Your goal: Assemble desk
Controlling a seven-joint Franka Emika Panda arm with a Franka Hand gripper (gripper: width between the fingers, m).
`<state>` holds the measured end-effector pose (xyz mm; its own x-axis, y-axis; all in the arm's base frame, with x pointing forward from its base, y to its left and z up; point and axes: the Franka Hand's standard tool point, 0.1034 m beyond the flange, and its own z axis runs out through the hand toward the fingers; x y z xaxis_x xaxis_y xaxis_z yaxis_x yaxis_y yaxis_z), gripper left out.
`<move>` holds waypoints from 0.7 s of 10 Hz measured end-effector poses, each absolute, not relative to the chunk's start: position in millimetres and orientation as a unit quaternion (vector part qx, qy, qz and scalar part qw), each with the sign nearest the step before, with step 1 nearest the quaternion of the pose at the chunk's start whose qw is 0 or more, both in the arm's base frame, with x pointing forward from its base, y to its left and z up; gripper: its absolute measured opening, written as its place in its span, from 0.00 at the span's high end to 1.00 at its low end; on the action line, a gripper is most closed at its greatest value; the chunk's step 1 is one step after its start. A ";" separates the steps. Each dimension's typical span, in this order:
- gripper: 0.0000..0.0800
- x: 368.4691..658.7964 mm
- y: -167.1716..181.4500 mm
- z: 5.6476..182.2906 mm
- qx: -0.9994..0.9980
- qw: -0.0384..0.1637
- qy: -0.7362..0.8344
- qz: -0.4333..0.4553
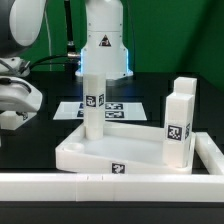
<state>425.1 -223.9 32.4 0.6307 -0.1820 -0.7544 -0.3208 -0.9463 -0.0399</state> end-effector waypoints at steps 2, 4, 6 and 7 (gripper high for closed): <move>0.19 414.1 -222.9 33.0 -0.871 0.099 0.146 0.459; 0.19 412.5 -224.9 27.5 -0.852 0.104 0.148 0.491; 0.19 415.8 -227.8 21.5 -0.859 0.097 0.146 0.481; 0.19 415.0 -227.3 17.2 -0.861 0.095 0.145 0.478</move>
Offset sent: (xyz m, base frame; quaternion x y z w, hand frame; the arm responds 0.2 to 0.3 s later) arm -0.0005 -0.0010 -0.0022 0.0167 -0.1789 0.0136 0.9836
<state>415.0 -227.3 17.2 0.5008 -0.1585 -0.8509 -0.3399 -0.9401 -0.0249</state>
